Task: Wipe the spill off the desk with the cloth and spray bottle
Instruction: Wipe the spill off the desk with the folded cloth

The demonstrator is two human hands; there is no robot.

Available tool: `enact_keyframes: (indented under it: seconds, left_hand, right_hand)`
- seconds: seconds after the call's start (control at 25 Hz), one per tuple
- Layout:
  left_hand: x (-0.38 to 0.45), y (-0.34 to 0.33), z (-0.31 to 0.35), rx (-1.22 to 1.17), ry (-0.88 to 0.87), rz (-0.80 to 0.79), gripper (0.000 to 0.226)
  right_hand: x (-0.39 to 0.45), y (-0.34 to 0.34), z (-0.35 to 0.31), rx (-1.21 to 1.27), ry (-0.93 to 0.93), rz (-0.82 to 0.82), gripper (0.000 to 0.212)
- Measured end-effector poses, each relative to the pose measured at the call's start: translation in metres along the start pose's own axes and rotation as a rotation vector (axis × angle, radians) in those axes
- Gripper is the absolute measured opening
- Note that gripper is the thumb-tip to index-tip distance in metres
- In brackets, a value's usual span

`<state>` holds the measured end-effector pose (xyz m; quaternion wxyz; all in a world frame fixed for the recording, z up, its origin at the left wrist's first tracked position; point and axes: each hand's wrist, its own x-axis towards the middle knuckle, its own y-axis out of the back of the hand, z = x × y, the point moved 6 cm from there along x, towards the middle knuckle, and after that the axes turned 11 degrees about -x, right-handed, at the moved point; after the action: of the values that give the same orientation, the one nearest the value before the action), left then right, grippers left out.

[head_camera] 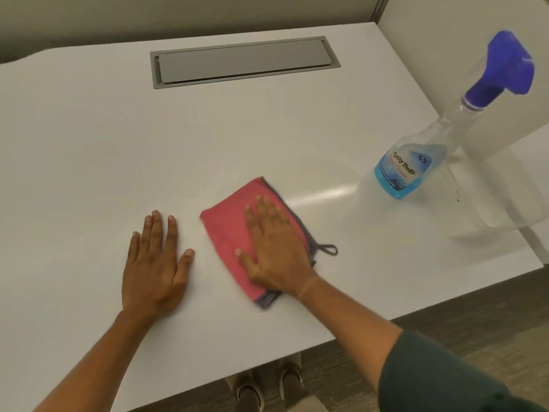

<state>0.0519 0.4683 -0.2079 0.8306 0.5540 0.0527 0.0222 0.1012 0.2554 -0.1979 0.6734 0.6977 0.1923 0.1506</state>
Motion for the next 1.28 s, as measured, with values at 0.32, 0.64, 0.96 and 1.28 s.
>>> enact_keyframes:
  seconds: [0.32,0.64,0.96,1.28]
  left_hand:
    - [-0.001,-0.001,0.0,-0.004,0.009,0.008,0.072]
    - [0.0,0.0,-0.001,0.002,-0.008,0.019,0.073]
    - [-0.001,0.002,0.0,-0.016,-0.01,0.02,0.073]
    - [-0.002,0.001,-0.002,-0.013,-0.007,0.011,0.072]
  right_hand:
    - [-0.095,-0.009,0.093,0.005,-0.376,-0.017,0.084]
    - [-0.011,-0.003,0.026,0.005,-0.229,-0.039,0.083]
    - [-0.089,-0.001,0.009,0.084,-0.163,-0.086,0.08]
    - [-0.021,-0.004,-0.002,0.014,-0.144,-0.029,0.076]
